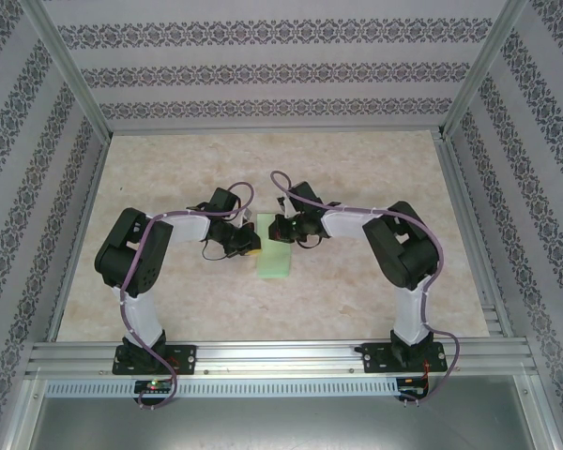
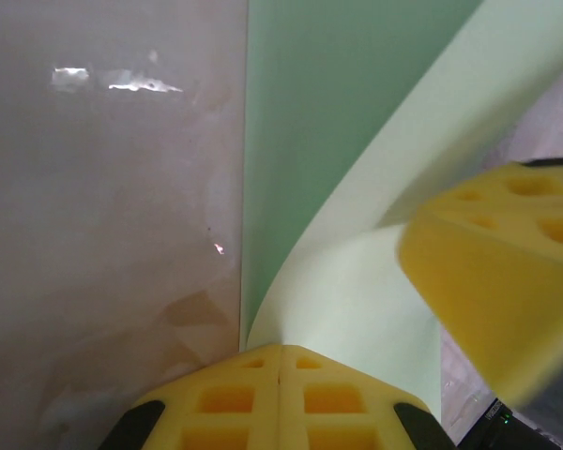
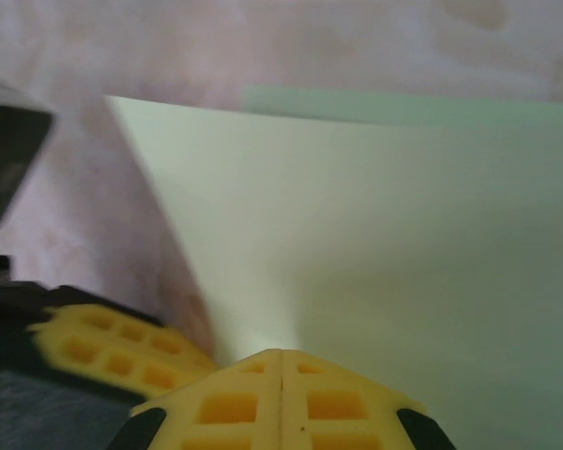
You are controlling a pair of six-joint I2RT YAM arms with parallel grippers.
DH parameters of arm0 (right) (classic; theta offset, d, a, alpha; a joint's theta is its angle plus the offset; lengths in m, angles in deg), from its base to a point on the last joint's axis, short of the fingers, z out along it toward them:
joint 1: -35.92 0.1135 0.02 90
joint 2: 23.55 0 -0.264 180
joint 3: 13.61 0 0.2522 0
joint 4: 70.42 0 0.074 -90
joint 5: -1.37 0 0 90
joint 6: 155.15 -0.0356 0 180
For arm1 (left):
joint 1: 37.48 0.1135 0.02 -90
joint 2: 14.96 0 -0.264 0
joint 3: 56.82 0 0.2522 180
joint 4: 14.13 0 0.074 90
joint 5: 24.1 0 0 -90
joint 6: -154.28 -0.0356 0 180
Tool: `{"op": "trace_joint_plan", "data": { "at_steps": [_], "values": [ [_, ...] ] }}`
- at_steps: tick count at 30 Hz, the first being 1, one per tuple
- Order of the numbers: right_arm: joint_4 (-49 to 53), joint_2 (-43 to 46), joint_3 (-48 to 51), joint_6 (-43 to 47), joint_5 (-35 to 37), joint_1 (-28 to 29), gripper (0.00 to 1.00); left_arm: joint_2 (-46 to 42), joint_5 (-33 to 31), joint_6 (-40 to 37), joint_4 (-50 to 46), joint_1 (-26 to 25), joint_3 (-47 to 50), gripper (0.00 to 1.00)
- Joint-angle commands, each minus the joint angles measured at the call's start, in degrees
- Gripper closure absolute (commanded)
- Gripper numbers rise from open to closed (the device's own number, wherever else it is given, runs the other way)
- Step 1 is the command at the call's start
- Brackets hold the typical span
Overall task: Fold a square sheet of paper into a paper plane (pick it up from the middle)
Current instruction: Fold the square sheet of paper in half at the center of the table.
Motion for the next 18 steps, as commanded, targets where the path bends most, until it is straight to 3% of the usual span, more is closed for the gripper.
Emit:
{"op": "trace_joint_plan", "data": {
  "at_steps": [1, 18],
  "values": [
    [0.4, -2.0, -2.3, 0.3, 0.5, -1.1, 1.00, 6.5, -12.9, -0.9, -9.3, -1.3, 4.4, 1.00],
    [-3.9, -3.5, -0.3, -3.2, 4.2, -10.1, 1.00, 7.1, -14.0, -1.3, -8.3, -1.2, 6.3, 1.00]
  ]
}}
